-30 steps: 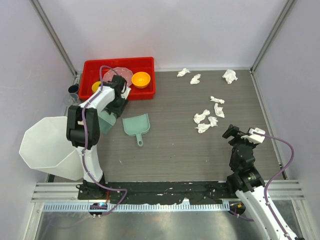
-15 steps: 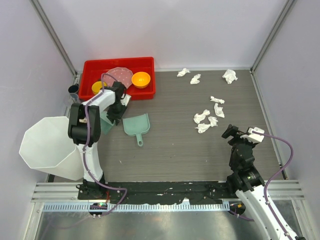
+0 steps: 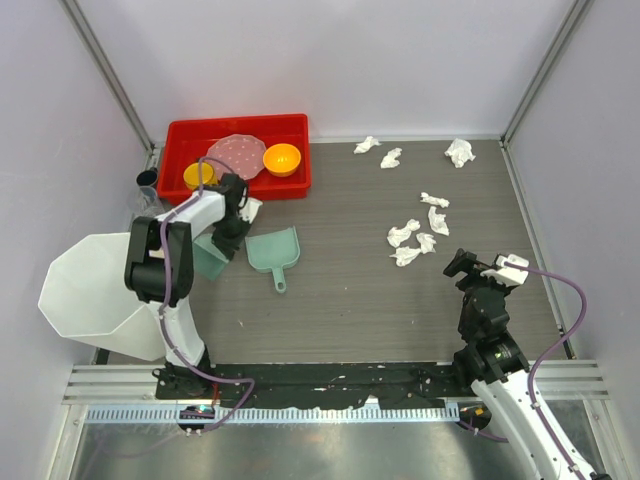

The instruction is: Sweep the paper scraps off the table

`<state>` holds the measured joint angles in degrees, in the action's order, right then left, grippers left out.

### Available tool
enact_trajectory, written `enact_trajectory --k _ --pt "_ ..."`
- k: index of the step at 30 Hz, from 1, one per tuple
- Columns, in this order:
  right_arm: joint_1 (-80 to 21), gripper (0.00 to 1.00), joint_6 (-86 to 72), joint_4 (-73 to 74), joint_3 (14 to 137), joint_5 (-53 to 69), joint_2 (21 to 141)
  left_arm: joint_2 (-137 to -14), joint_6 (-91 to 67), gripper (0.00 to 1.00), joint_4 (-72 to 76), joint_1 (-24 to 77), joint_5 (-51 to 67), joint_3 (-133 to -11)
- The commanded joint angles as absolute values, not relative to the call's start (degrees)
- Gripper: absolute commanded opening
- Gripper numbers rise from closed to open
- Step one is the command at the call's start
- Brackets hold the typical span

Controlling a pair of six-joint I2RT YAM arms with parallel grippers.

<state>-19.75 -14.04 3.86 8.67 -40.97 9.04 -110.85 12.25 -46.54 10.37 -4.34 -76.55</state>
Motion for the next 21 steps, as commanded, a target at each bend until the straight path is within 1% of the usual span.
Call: enact_trajectory --k 1,6,10,12,13,14,16,17,20,21 --pt "-19.60 0.88 -14.15 0.97 9.32 -41.48 9.14 -106.88 13.44 0.00 -49.65 10.11 5.00 -67.70" --pt "-19.60 0.88 -14.33 0.97 9.40 -41.48 9.05 -98.72 17.83 0.00 -54.92 10.11 5.89 -59.61" --pt "-19.60 0.88 -14.33 0.97 9.32 -41.40 8.96 -94.06 24.15 0.00 -60.54 10.19 8.69 -55.99" --pt "-19.60 0.88 -14.33 0.97 9.32 -41.40 8.88 -92.38 26.62 0.06 -64.06 10.28 10.28 -55.37" --pt "-19.60 0.88 -14.24 0.97 9.32 -41.48 8.79 -91.07 27.76 0.11 -66.51 10.28 10.81 -55.37" --pt "-19.60 0.88 -14.33 0.97 9.32 -41.48 8.88 -90.45 29.69 0.23 -67.58 10.20 11.77 -55.63" --pt "-19.60 0.88 -14.15 0.97 9.32 -41.40 8.88 -88.26 31.02 0.35 -70.03 10.28 12.39 -57.56" --pt "-19.60 0.88 -14.15 0.97 9.32 -41.40 8.79 -87.55 31.63 0.45 -70.40 10.20 12.65 -58.61" --pt "-19.69 0.88 -14.15 0.97 9.32 -41.31 8.88 -84.83 32.08 0.56 -69.61 10.20 13.62 -63.36" --pt "-19.60 0.88 -14.24 0.97 9.32 -41.31 8.88 -84.47 32.43 0.58 -69.00 10.20 14.23 -65.37"
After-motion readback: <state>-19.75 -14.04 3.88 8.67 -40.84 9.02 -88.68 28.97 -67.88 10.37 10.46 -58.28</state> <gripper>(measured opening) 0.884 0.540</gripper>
